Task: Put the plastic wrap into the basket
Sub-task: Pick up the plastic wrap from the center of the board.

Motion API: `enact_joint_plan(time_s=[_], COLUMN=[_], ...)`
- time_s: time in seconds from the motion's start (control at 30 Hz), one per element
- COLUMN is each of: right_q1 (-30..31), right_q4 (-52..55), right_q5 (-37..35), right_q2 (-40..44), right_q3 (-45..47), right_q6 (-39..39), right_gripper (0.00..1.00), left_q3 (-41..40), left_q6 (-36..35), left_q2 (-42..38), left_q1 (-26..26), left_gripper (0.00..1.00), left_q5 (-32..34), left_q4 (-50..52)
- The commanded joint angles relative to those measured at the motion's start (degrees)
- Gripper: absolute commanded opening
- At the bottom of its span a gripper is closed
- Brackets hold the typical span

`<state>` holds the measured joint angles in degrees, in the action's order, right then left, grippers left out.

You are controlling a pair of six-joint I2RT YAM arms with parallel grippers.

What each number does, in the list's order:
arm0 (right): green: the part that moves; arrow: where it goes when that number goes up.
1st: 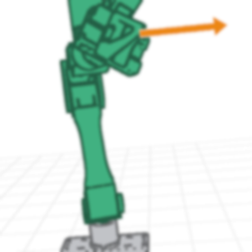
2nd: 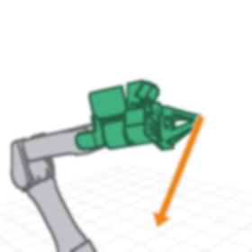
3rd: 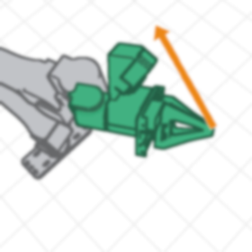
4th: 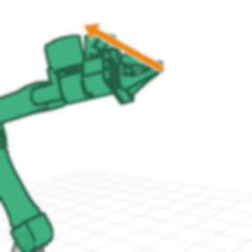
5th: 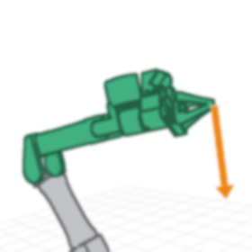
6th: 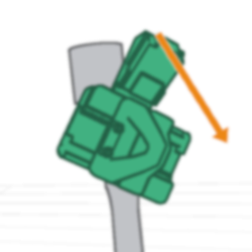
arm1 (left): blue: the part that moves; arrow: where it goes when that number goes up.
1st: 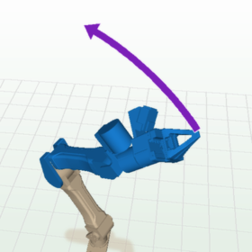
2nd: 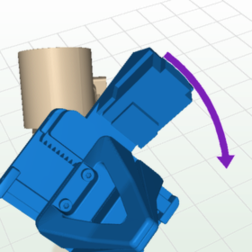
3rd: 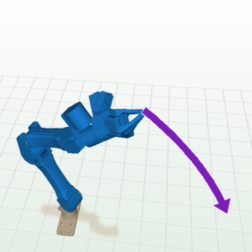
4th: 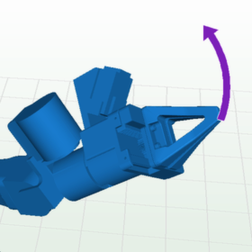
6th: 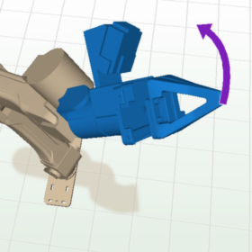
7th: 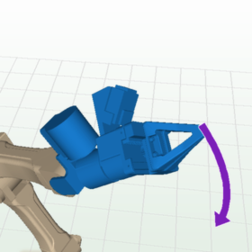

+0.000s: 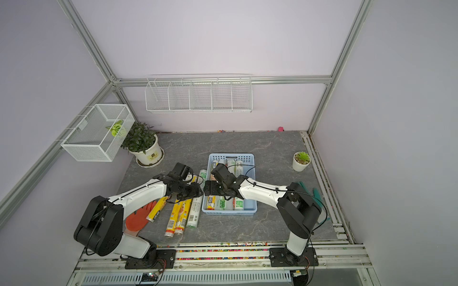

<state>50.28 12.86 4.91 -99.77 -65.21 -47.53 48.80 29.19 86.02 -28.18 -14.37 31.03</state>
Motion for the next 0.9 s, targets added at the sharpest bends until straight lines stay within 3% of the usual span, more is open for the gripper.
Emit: enact_joint_plan(time_s=[0.0,0.2,0.5,0.87], right_q1=[0.4,0.4,0.4,0.3], right_q4=[2.4,1.9,2.1,3.8], right_q5=[-0.4,1.2,0.5,-1.1], right_q2=[-0.5,-1.1,-0.7,0.8], right_q3=[-0.6,-0.8,-0.5,-0.8], right_q6=[0.3,0.7,0.9,1.5], right_gripper=[0.94,0.94,0.95,0.95], left_q3=[2.3,3.8,3.9,3.2], left_q6=[-1.3,-0.3,-0.4,-0.9], left_q2=[2.2,4.6,6.6,5.8], left_q1=[-1.2,-2.6,-3.9,-4.1], left_gripper=[0.63,0.64,0.66,0.47], left_q5=[2.8,6.9,7.3,6.6], left_q4=[2.2,3.9,3.7,3.6])
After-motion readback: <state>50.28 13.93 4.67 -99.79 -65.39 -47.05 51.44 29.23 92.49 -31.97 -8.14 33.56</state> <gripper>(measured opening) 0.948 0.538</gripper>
